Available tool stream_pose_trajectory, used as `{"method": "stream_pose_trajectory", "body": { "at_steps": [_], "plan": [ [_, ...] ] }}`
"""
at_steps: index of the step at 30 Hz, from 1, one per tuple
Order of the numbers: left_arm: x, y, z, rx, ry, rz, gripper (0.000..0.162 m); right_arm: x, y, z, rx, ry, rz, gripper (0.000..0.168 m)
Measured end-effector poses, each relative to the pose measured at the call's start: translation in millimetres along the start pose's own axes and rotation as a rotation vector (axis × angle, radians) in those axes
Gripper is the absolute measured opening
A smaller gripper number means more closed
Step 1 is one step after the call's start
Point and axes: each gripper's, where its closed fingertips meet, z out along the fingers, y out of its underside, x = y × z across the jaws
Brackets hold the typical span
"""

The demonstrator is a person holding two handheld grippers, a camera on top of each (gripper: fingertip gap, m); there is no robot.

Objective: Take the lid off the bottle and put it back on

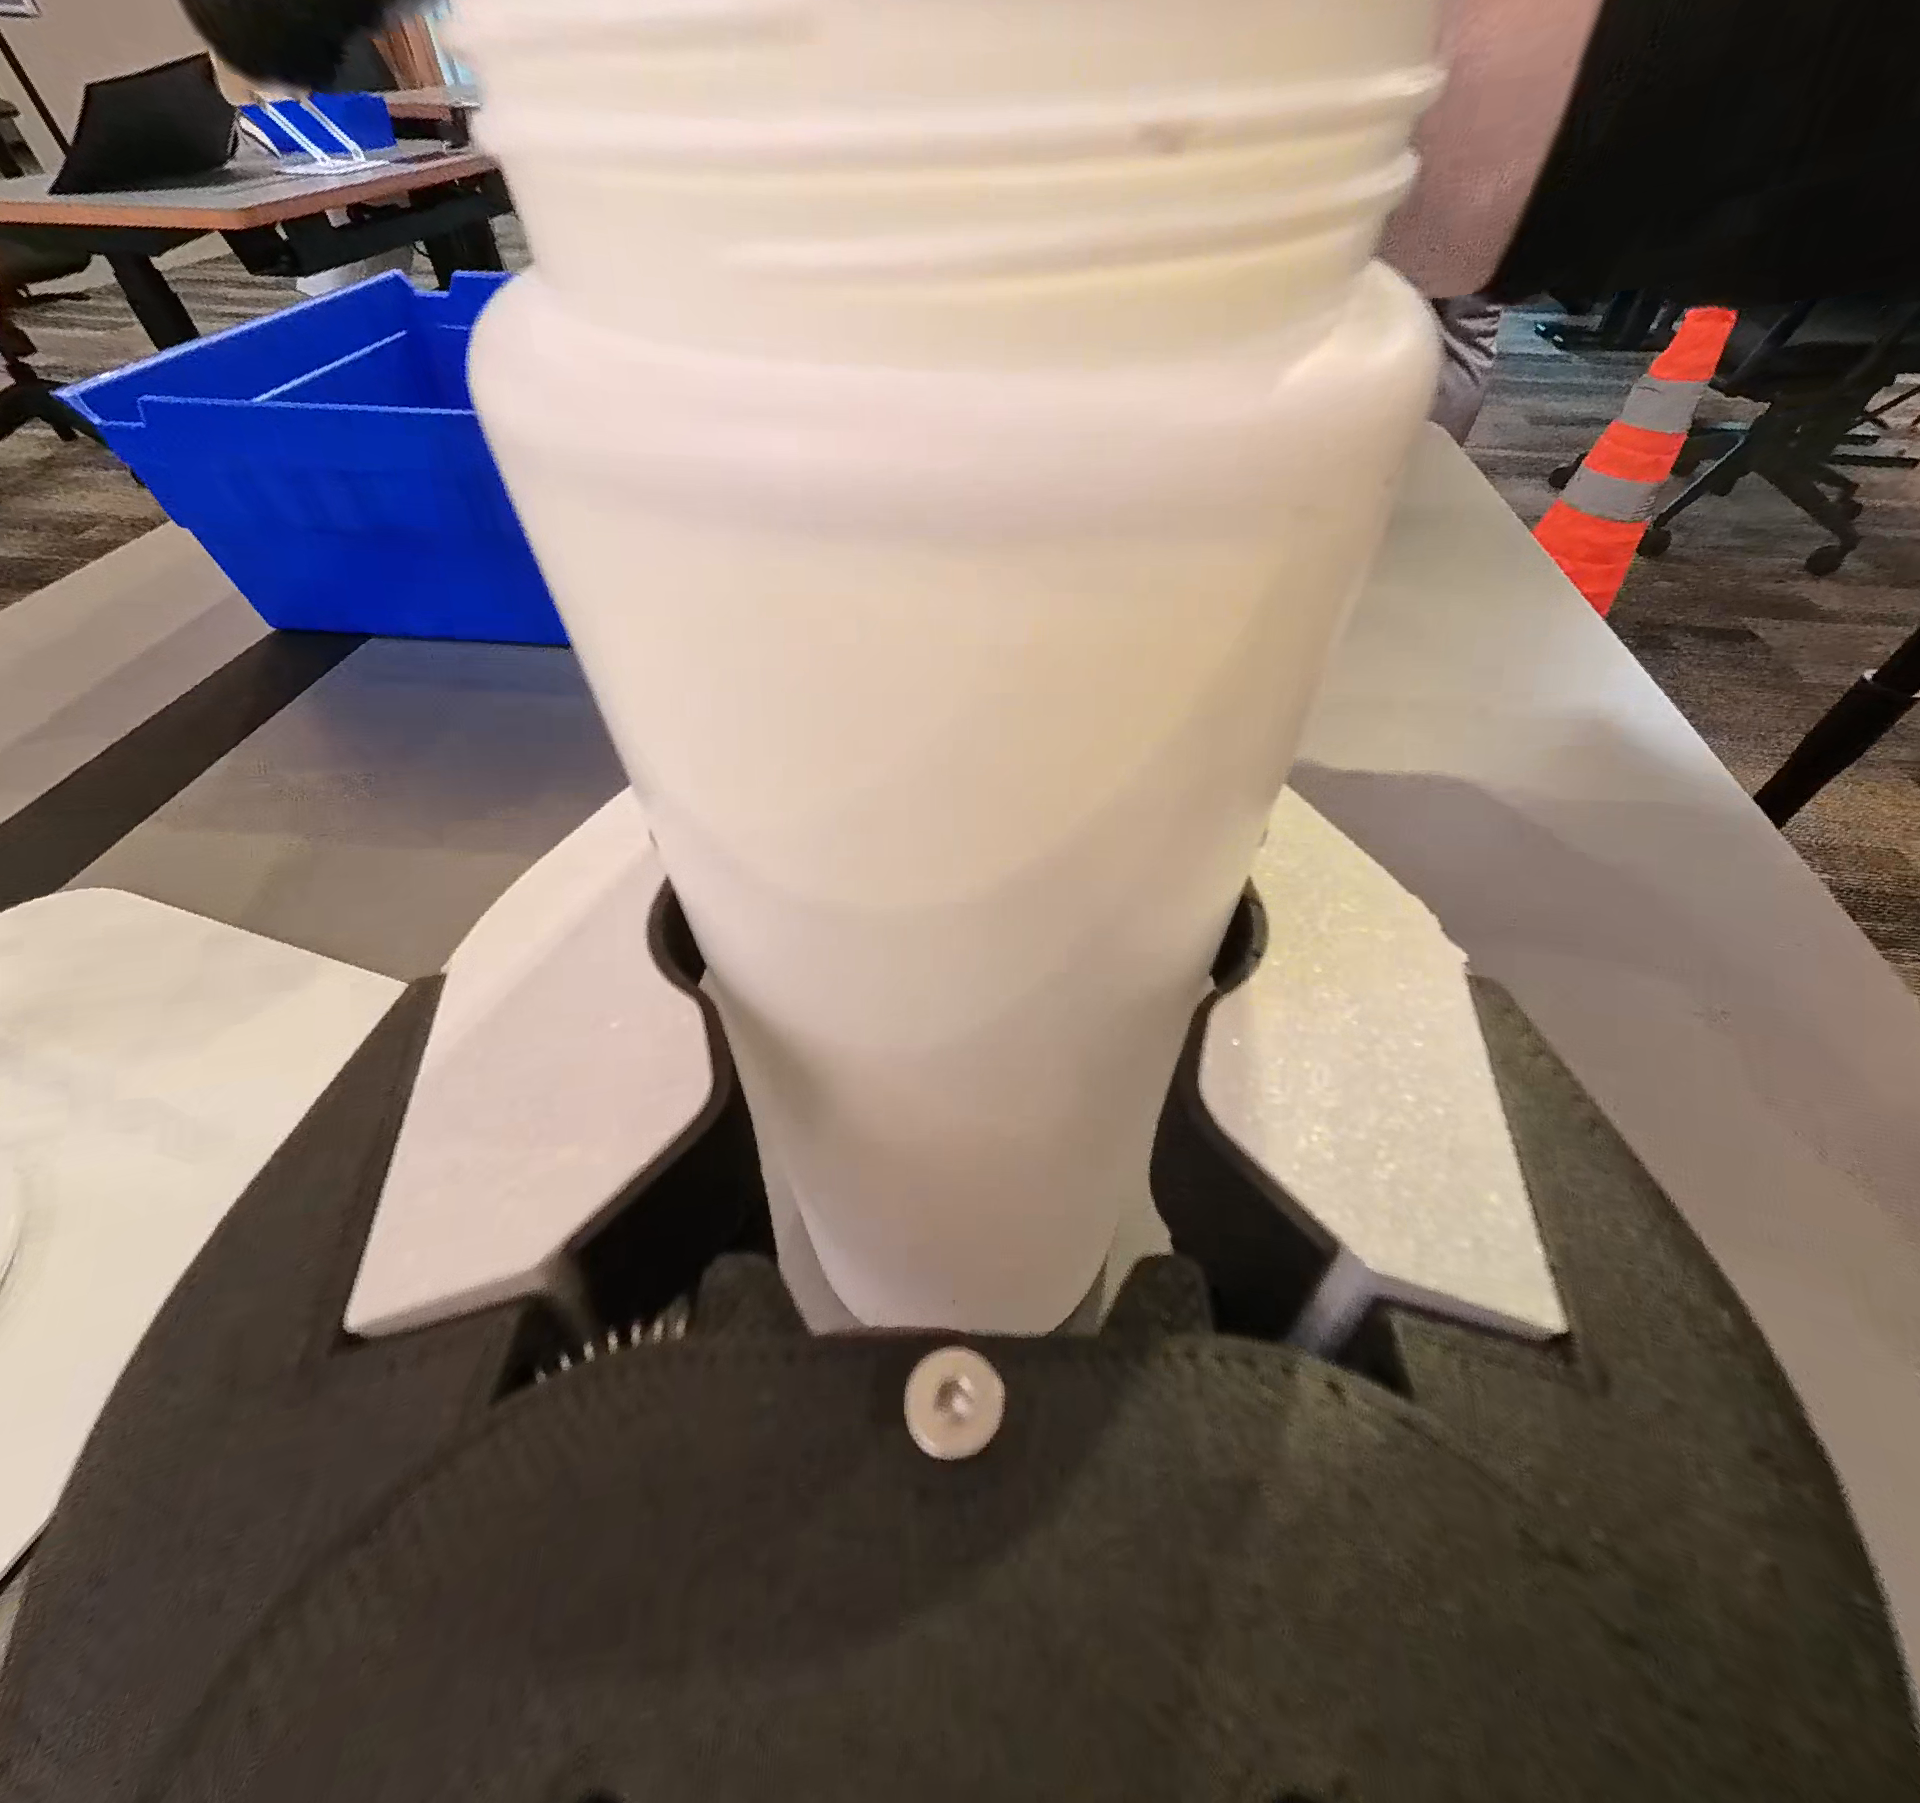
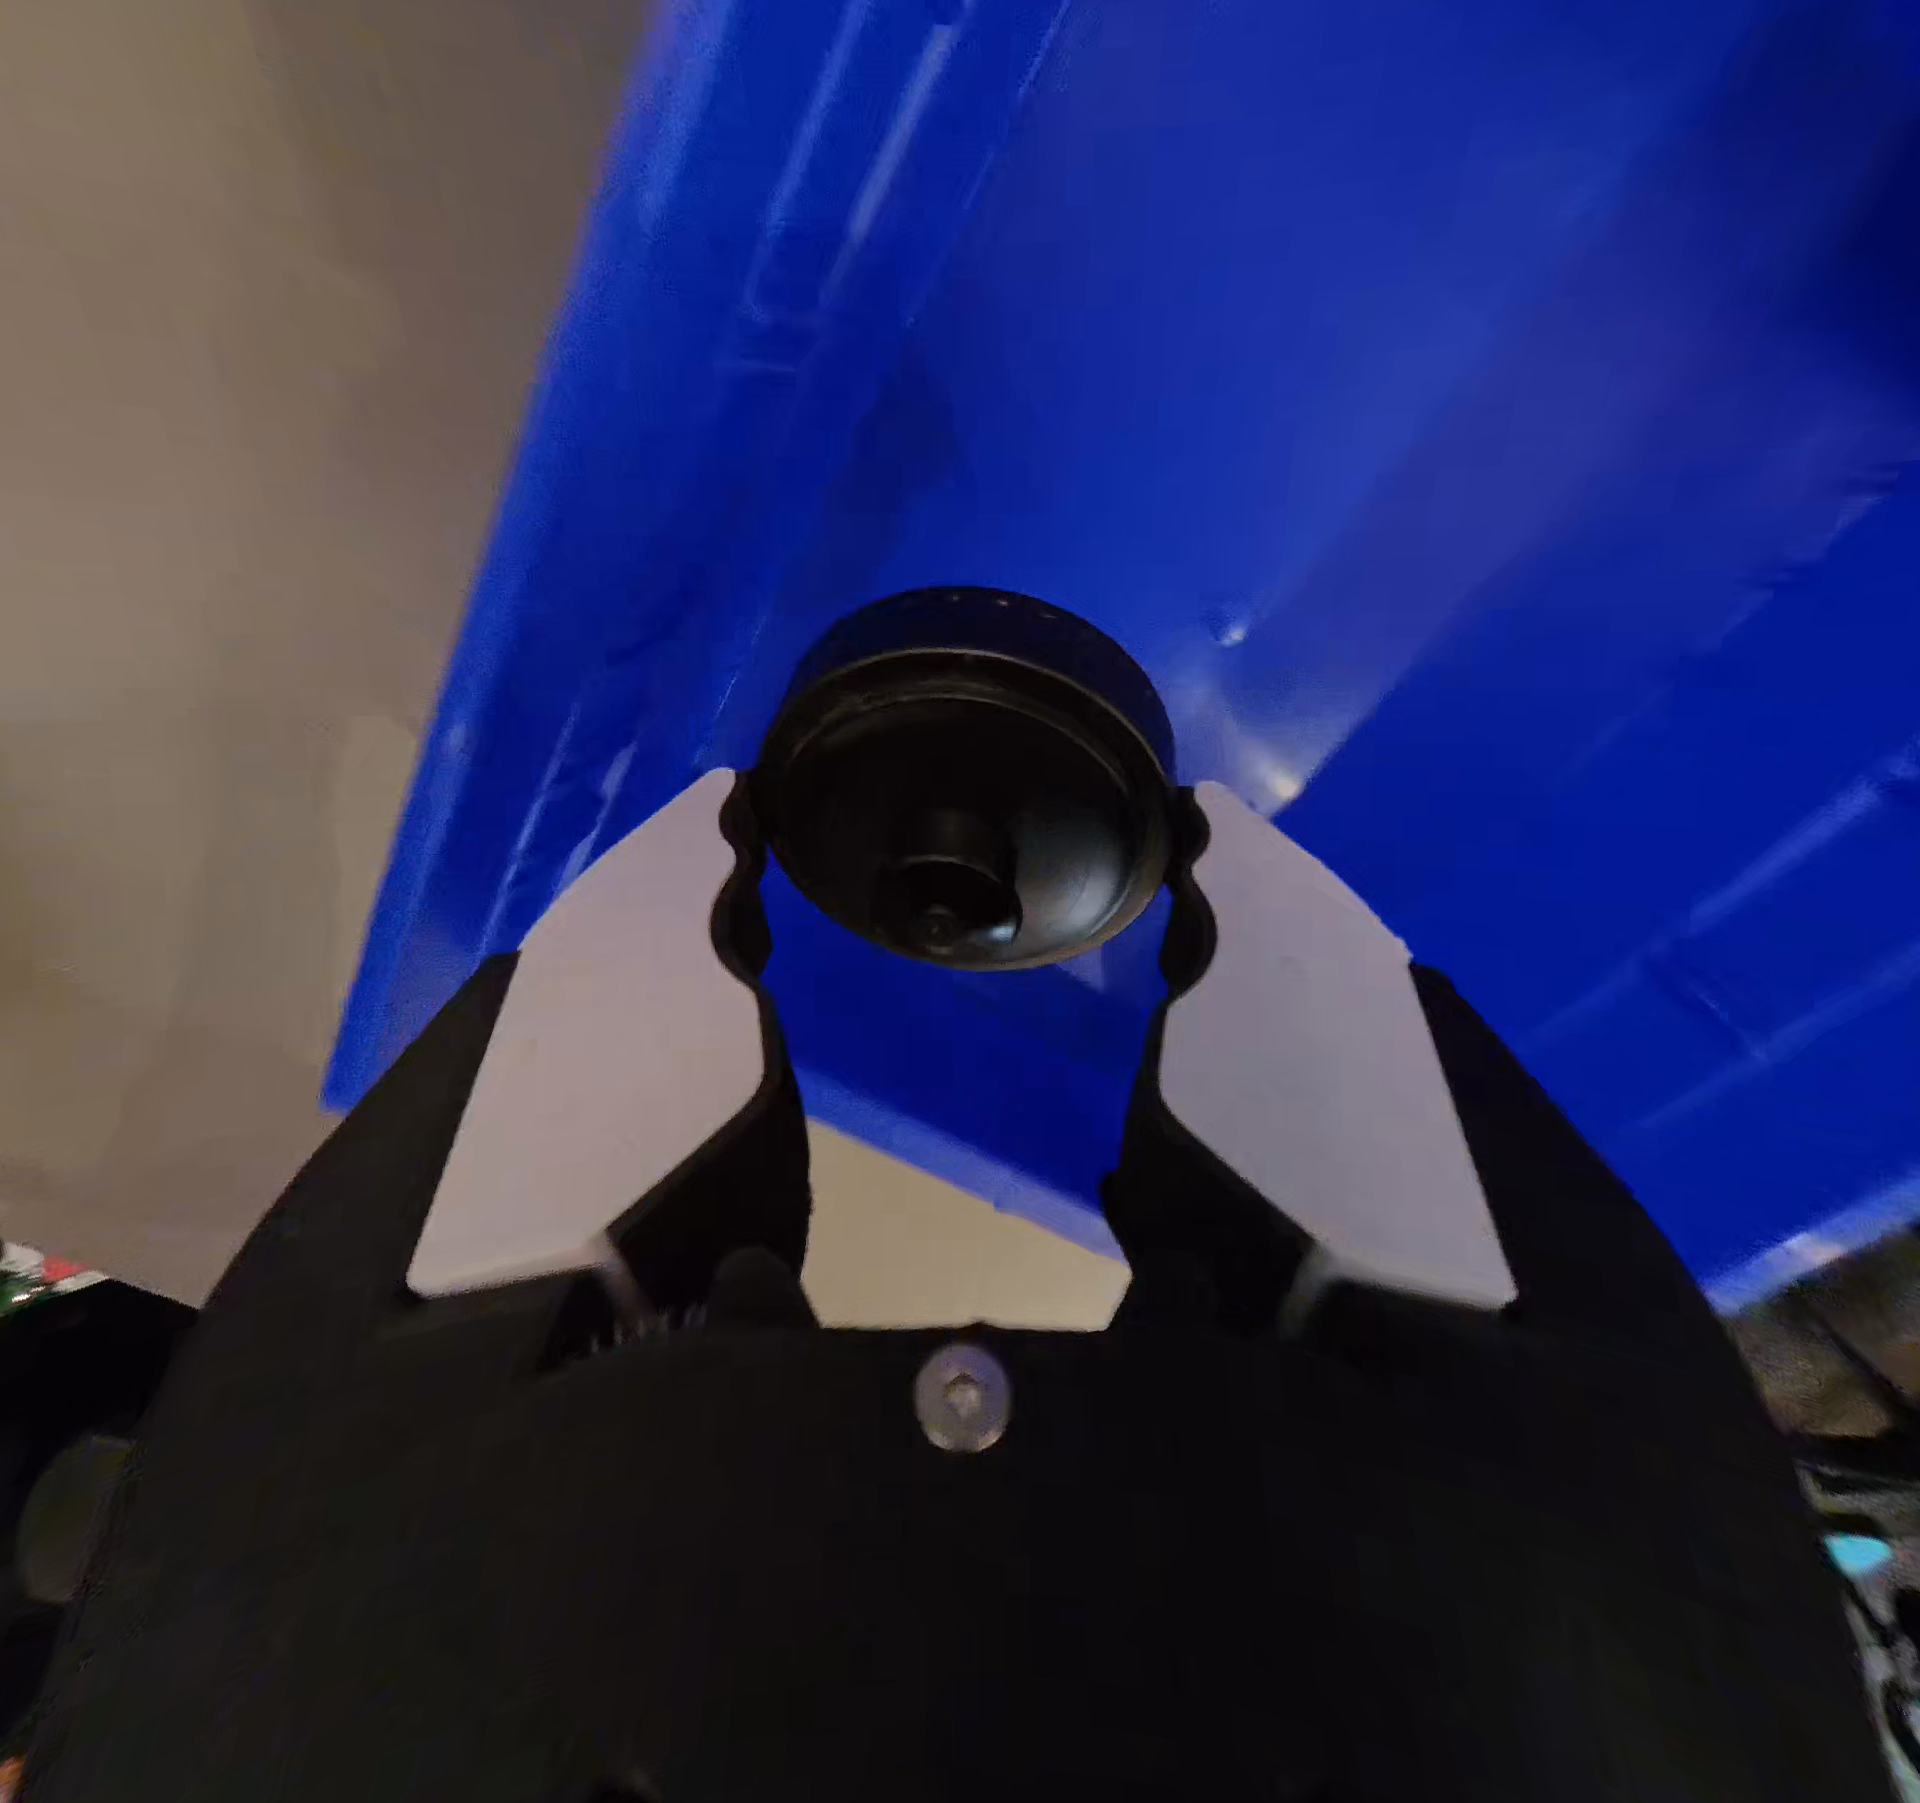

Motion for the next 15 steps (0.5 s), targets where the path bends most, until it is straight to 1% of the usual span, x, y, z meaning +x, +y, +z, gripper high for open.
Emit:
{"method": "stream_pose_trajectory", "body": {
  "at_steps": [3,4,5,7,9,10,12,14,15],
  "plan": [
    [-0.1,-0.1,0.0,0.001,0.0,0.0,0.097,1.2,-10.7,24.8,0.011,-0.072,0.01,0.076],
    [-0.1,0.0,0.0,0.001,0.0,0.0,0.097,2.9,-11.6,27.4,0.011,-0.077,0.024,0.08],
    [-0.1,-0.1,0.0,0.001,0.0,0.0,0.097,6.1,-11.3,26.0,0.015,-0.063,0.037,0.089],
    [-0.1,-0.1,0.1,0.003,0.0,-0.001,0.097,7.8,-12.2,10.5,0.08,-0.025,0.04,0.087],
    [-0.2,-0.2,0.2,0.003,-0.001,-0.001,0.097,2.9,-10.9,-14.6,0.174,0.018,0.044,0.094],
    [-0.1,-0.2,0.3,0.004,-0.001,-0.001,0.097,-5.8,-10.4,-30.4,0.242,0.033,0.038,0.095],
    [-0.4,-0.4,0.2,0.007,-0.002,-0.002,0.097,-49.5,-12.9,-65.2,0.432,-0.007,-0.06,0.087],
    [-0.4,-0.5,0.3,0.008,-0.003,-0.002,0.097,-113.1,-8.1,-89.9,0.591,-0.081,-0.216,0.094],
    [-0.3,-0.6,0.5,0.008,-0.005,-0.002,0.097,-147.4,-3.9,-95.3,0.659,-0.111,-0.303,0.095]
  ]
}}
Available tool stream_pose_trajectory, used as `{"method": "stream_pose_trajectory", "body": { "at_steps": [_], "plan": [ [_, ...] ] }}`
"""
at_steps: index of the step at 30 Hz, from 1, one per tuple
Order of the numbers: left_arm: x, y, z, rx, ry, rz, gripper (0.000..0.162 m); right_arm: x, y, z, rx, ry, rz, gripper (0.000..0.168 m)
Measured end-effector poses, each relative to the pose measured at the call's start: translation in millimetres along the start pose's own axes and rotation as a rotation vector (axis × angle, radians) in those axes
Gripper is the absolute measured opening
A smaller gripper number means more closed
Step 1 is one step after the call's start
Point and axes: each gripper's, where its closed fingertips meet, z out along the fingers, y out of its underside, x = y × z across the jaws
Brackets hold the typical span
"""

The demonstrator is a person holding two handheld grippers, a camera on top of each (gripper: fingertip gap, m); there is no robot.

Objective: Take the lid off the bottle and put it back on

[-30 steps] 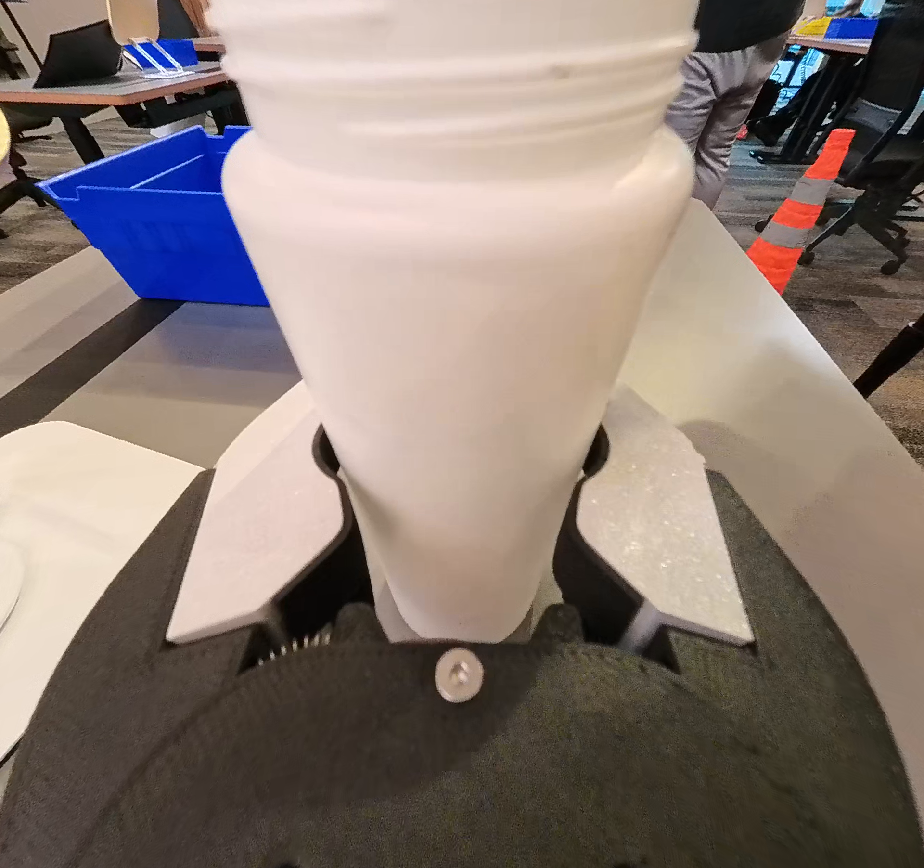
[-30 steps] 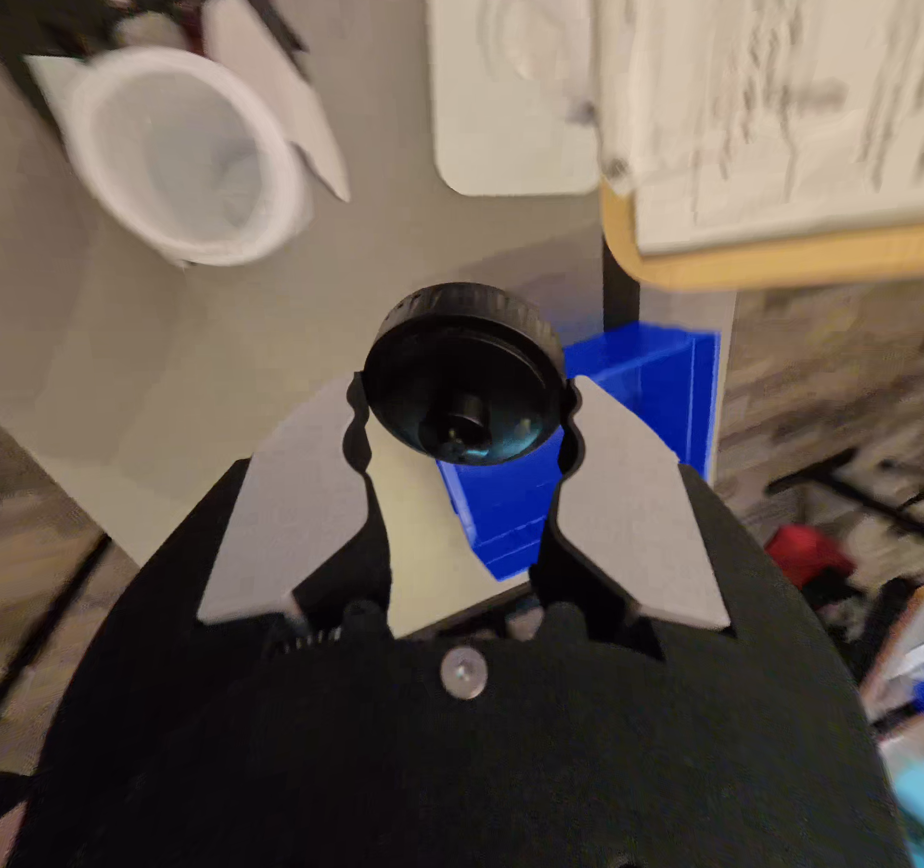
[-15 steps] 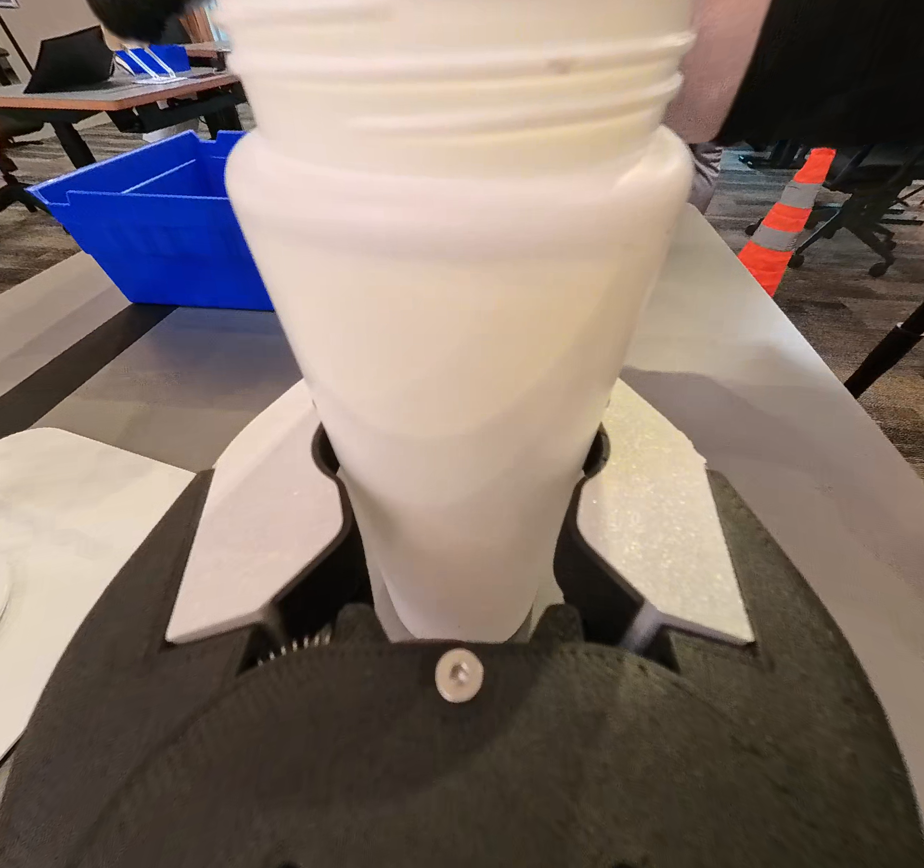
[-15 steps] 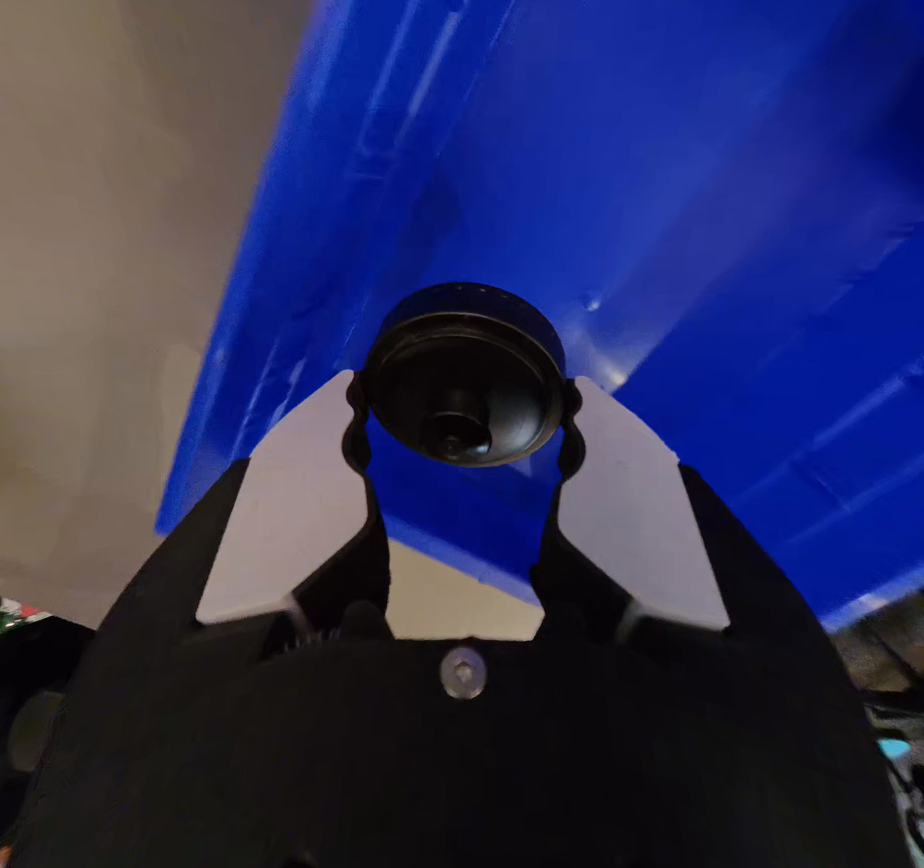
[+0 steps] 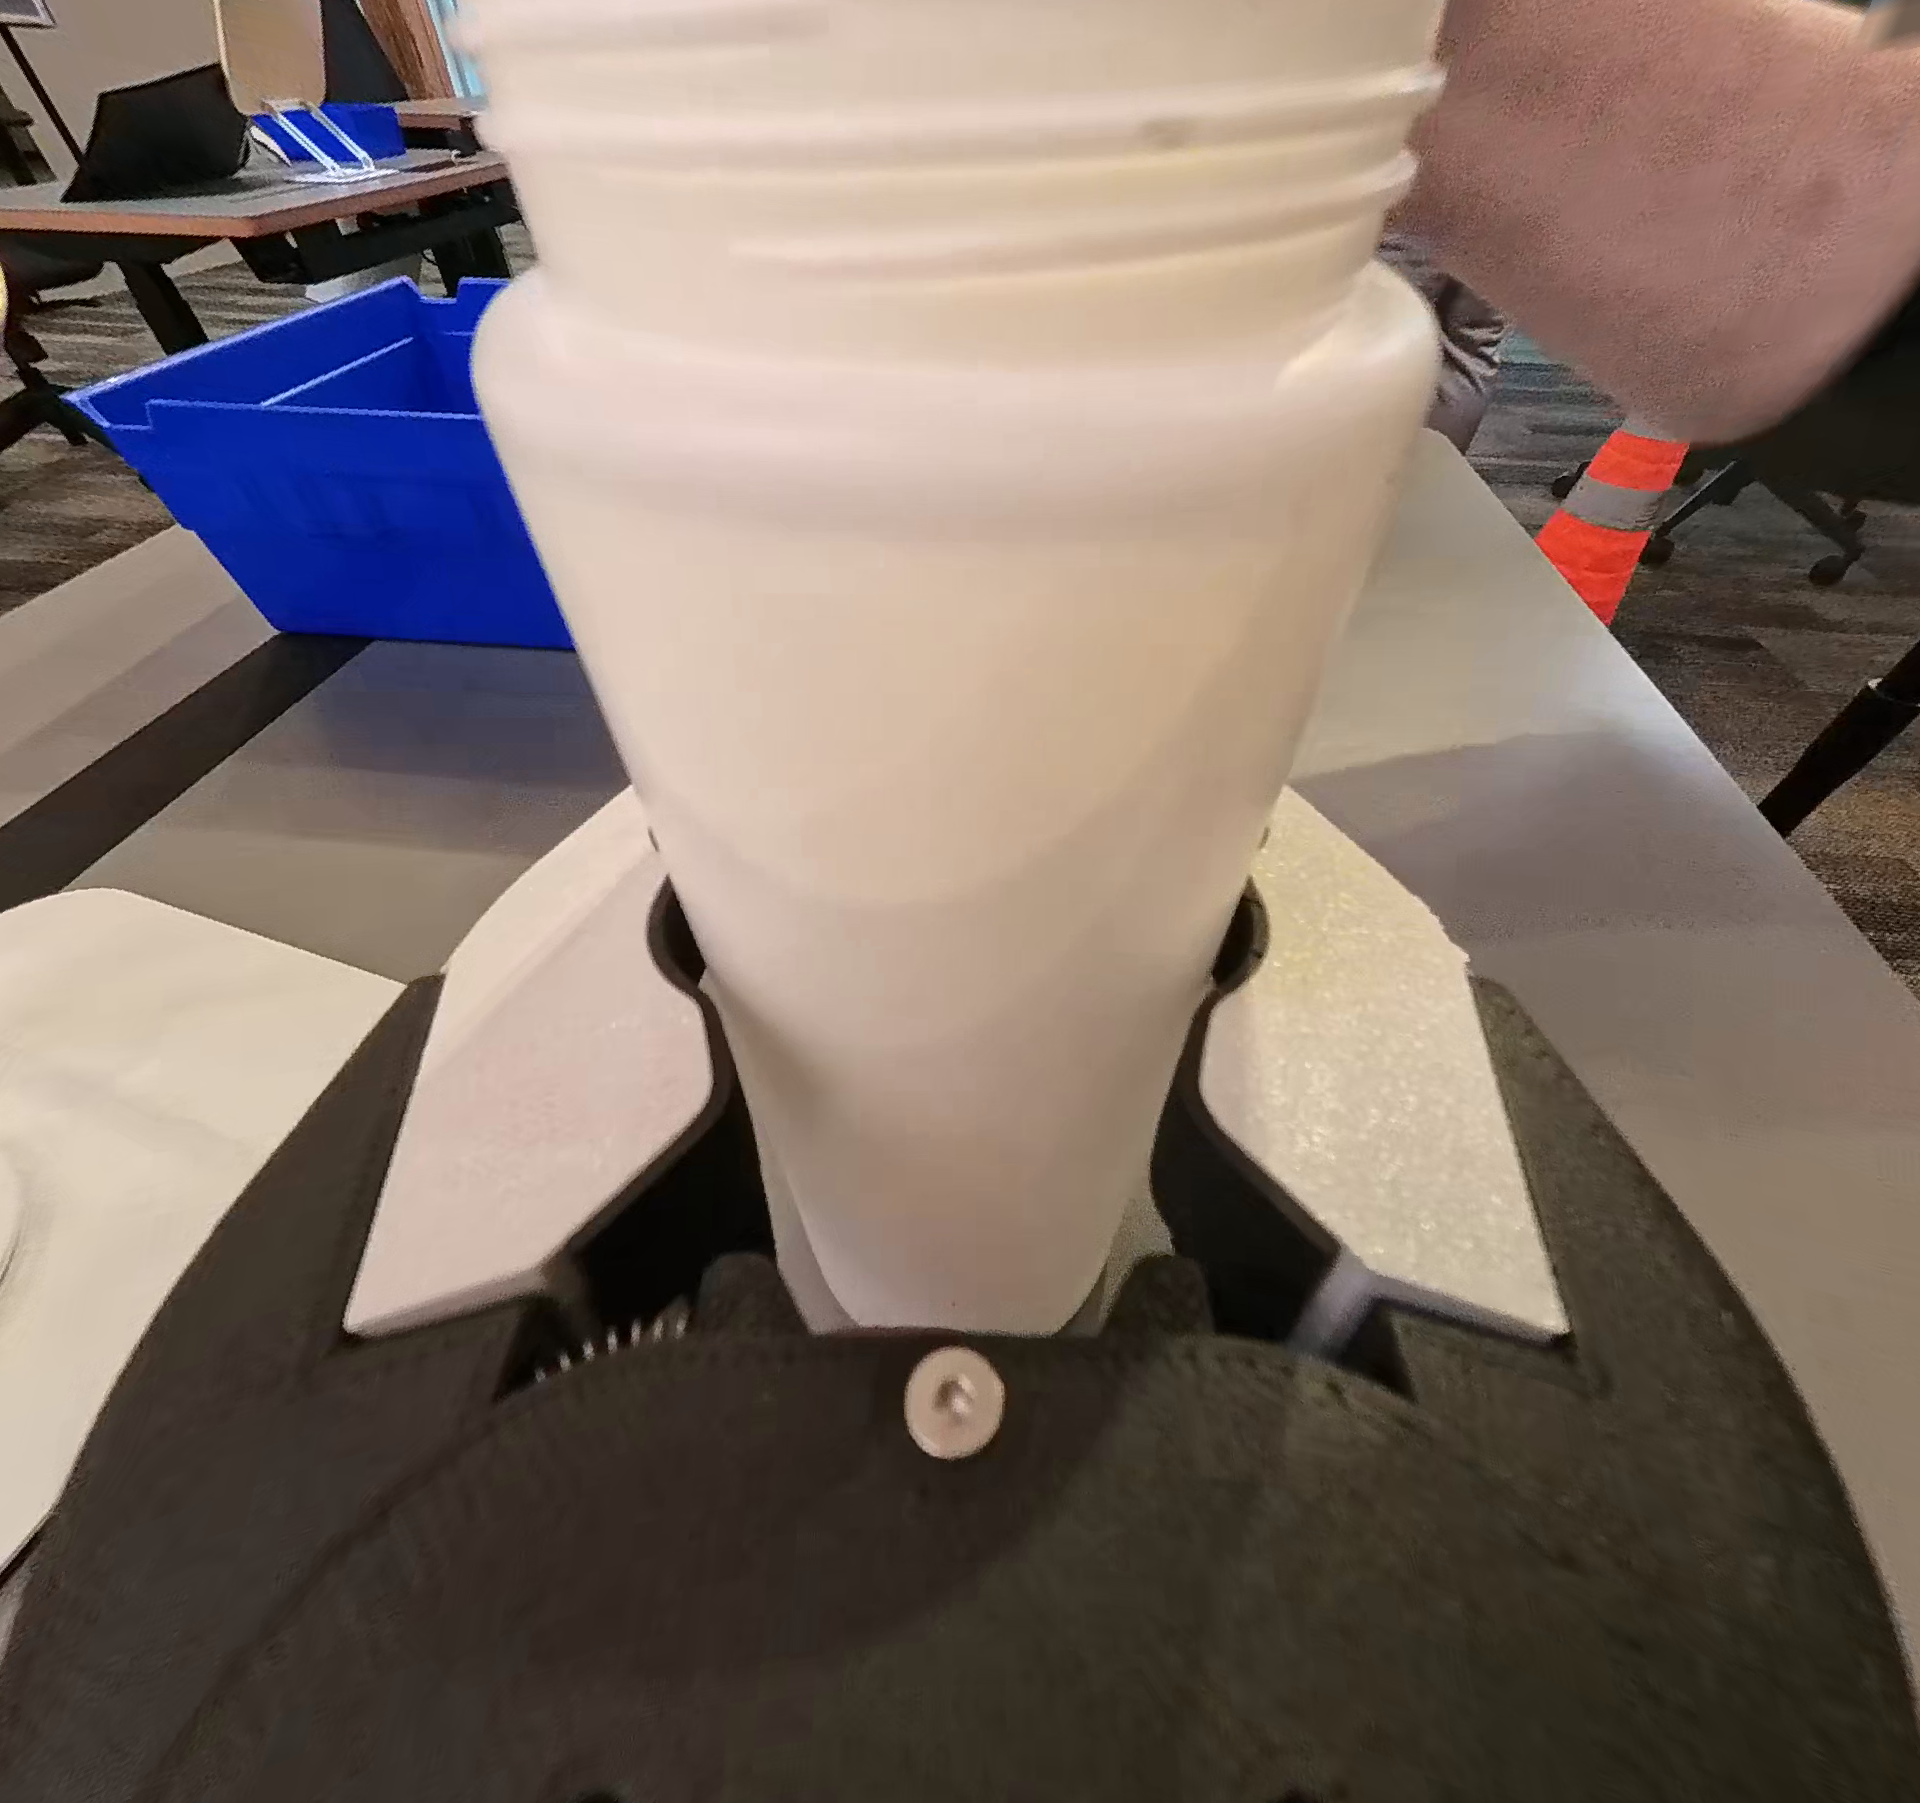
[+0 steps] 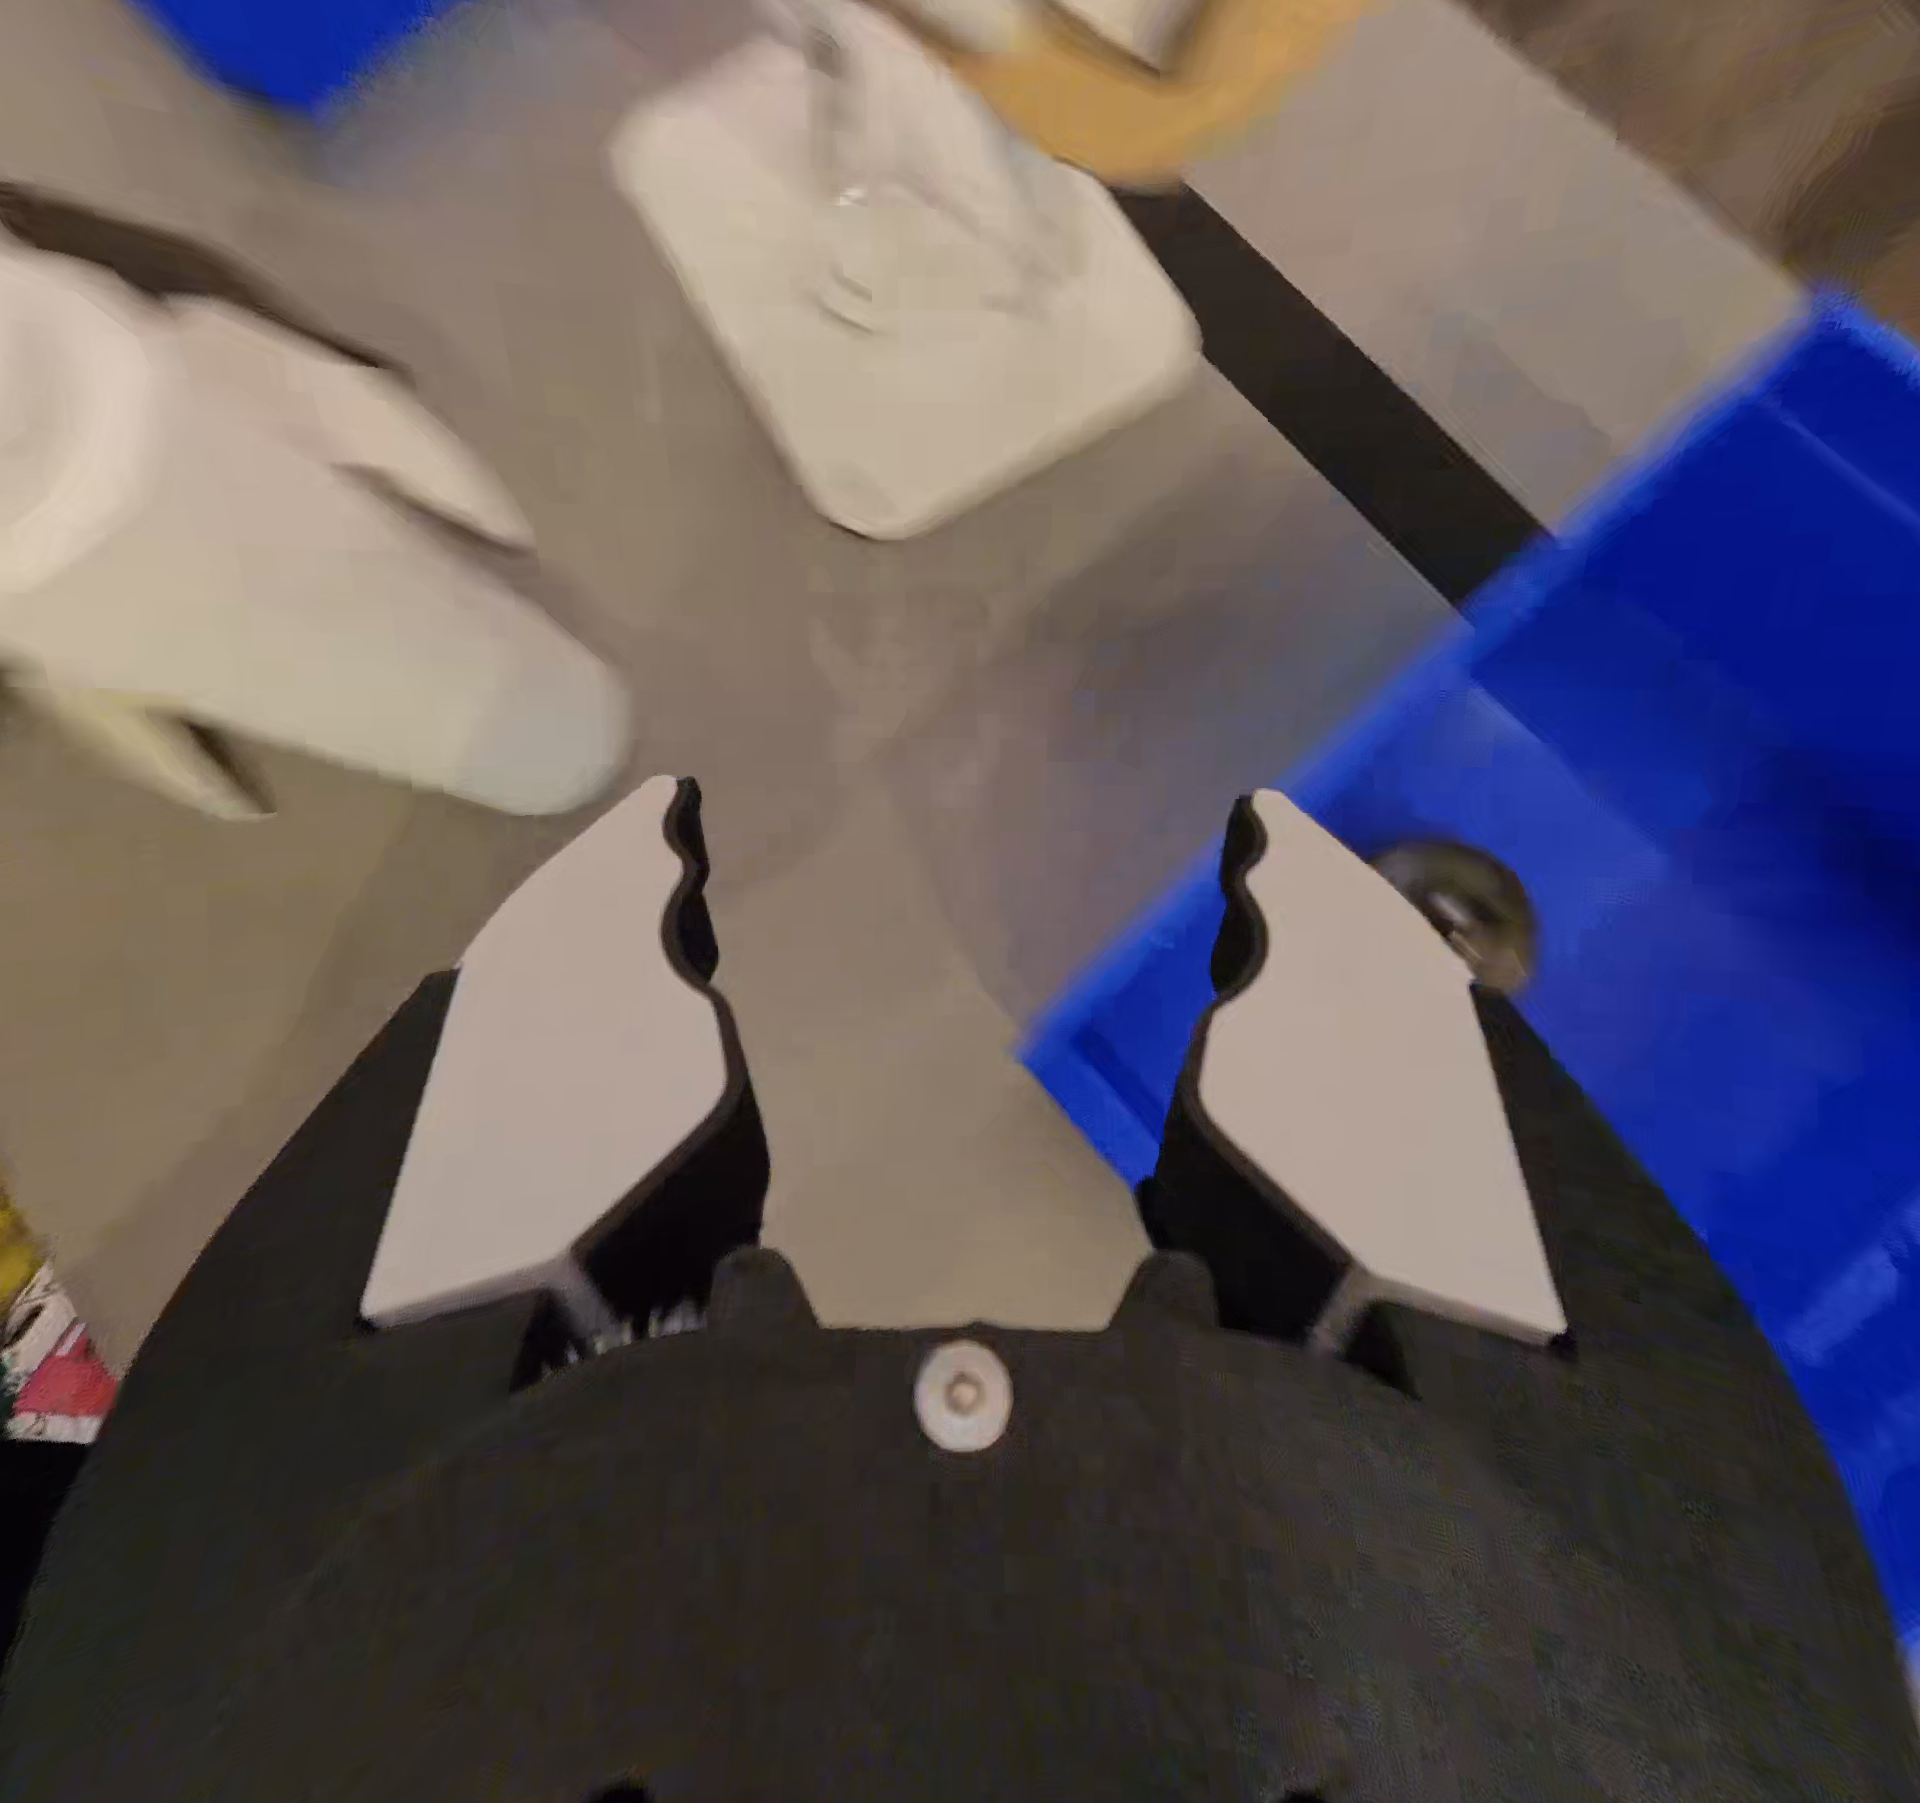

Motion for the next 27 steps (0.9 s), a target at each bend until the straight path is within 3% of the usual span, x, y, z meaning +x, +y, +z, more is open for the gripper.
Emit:
{"method": "stream_pose_trajectory", "body": {
  "at_steps": [5,10,12,18,21,24,27],
  "plan": [
    [0.0,-0.2,0.6,0.003,-0.003,-0.002,0.097,-143.6,-5.6,38.6,0.177,-0.291,-0.203,0.115],
    [2.2,2.0,2.9,-0.011,0.0,-0.003,0.097,-180.2,-23.3,82.1,0.314,-0.406,-0.13,0.111],
    [1.8,2.9,1.7,-0.004,-0.006,-0.008,0.097,-178.2,-31.2,88.6,0.363,-0.385,-0.119,0.099],
    [0.1,3.1,1.8,0.002,-0.035,-0.002,0.094,-175.6,-32.2,86.2,0.373,-0.392,-0.141,0.096],
    [-8.9,-0.5,-4.6,0.052,-0.087,0.01,0.087,-153.6,-48.4,52.0,0.462,-0.388,-0.059,0.095],
    [-30.1,10.8,-11.2,0.025,-0.187,0.025,0.071,-98.0,-64.9,-5.4,0.47,-0.224,-0.026,0.095],
    [-39.4,16.5,-9.8,0.007,-0.216,0.006,0.059,-7.3,-57.5,-48.6,0.292,0.071,0.05,0.095]
  ]
}}
